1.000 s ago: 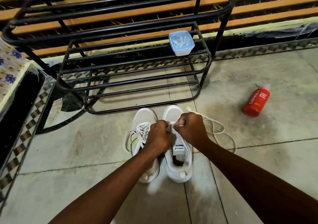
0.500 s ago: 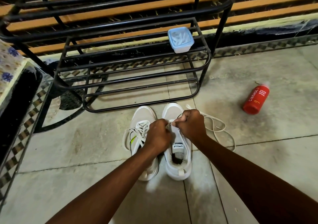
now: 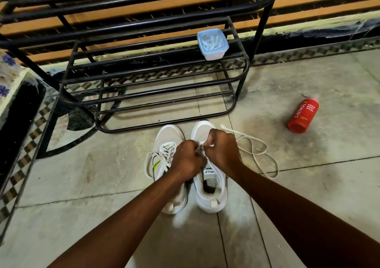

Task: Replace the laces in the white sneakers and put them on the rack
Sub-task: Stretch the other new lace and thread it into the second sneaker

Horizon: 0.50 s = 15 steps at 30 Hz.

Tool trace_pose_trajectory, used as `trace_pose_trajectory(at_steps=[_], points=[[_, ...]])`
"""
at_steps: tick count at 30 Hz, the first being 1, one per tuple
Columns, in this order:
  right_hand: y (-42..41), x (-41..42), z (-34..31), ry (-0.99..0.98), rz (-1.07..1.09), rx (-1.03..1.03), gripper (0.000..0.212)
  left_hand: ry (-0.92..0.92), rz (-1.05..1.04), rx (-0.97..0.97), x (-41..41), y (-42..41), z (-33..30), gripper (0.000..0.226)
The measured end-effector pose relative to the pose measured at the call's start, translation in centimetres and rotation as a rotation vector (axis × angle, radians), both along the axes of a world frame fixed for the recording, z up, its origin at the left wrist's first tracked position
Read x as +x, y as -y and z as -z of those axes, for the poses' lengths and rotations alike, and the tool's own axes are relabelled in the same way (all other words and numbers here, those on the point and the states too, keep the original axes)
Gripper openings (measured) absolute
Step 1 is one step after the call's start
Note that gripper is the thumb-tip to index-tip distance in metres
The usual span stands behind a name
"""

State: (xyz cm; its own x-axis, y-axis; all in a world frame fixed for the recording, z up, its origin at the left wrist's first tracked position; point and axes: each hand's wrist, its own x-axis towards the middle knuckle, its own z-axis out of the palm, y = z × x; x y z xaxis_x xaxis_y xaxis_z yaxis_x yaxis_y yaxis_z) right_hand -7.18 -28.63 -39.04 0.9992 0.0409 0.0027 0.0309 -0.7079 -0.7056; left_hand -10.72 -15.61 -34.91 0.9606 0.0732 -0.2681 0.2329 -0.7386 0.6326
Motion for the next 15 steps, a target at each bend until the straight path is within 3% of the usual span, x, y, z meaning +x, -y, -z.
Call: trace_pose_trajectory(at_steps=[4, 9, 15], points=[[0.04, -0.19, -0.02, 0.106, -0.132, -0.079, 0.018, -0.045, 0.035, -0.006, 0.55, 0.00, -0.03, 0.017], [0.63, -0.11, -0.03, 0.160, -0.186, -0.024, 0.017, -0.077, 0.026, -0.022, 0.69, 0.23, 0.41, 0.018], [-0.20, -0.50, -0.65, 0.187, -0.142, -0.262, 0.017, -0.076, -0.034, -0.084, 0.86, 0.09, -0.50, 0.015]])
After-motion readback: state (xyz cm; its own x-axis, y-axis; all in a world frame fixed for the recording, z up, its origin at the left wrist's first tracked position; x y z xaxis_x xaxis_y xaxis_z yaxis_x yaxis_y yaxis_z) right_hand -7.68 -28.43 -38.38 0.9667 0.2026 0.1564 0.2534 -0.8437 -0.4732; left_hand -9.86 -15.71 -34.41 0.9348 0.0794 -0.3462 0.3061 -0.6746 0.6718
